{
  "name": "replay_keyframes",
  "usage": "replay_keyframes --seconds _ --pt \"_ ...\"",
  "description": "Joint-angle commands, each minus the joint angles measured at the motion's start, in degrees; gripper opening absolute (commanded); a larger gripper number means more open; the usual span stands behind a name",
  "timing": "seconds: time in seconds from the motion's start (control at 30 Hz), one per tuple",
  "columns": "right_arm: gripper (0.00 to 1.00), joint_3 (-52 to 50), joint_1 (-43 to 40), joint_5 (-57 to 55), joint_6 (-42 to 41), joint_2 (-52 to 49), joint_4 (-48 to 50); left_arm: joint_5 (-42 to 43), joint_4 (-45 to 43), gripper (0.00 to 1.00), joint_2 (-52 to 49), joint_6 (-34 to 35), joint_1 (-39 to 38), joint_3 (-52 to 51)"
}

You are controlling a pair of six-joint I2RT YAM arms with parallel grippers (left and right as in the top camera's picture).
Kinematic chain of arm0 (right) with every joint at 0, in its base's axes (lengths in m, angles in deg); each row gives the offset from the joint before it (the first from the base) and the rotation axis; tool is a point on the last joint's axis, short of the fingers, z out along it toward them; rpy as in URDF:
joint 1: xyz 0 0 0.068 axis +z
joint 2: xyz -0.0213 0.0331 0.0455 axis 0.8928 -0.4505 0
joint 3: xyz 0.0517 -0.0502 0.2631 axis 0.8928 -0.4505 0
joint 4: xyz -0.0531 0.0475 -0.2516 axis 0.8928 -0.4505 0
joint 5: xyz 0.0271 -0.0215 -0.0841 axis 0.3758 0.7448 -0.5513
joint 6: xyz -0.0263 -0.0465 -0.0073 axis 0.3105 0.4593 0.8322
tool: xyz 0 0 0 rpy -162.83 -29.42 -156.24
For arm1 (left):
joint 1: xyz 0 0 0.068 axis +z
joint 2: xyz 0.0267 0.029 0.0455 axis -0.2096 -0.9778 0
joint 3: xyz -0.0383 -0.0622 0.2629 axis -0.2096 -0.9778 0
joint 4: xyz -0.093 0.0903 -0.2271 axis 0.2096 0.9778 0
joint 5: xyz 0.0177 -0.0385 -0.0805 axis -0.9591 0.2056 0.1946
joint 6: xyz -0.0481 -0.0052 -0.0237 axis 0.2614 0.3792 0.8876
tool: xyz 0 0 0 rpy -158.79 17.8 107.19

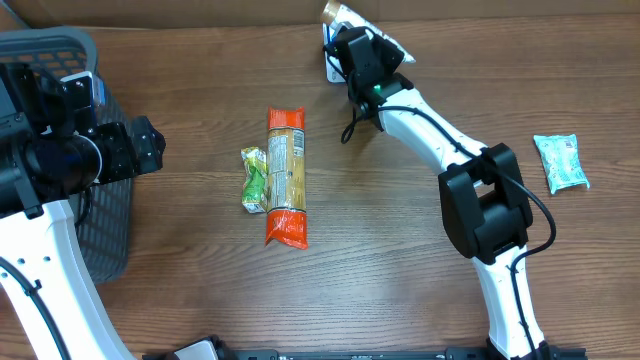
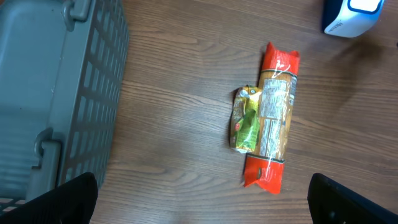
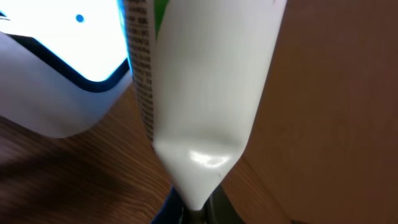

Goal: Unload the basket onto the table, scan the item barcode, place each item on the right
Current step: 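Hold the tube in front of the scanner window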

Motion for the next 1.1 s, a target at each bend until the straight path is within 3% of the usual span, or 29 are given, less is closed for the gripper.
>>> replay_keyframes --seconds 0.0,0.87,0.93,1.07 --pt "0.04 1.5 -1.1 -2.4 -0.4 0.5 1.4 0.5 0.1 1.00 -0.3 -1.1 0.2 0.4" --pt "0.04 1.5 1.8 -5.2 1.9 -1.0 0.8 0.5 0.1 0.99 -0.3 -1.1 0.2 0.4" --pt "0.04 1.5 2.8 -6.3 0.3 0.6 -0.4 0.5 0.1 1.00 -0.3 -1.1 0.2 0.4" --pt "0.04 1.5 4.8 -5.9 -15.5 9.4 -9.3 0.5 0.1 1.00 -0.4 -1.1 0.2 0.4"
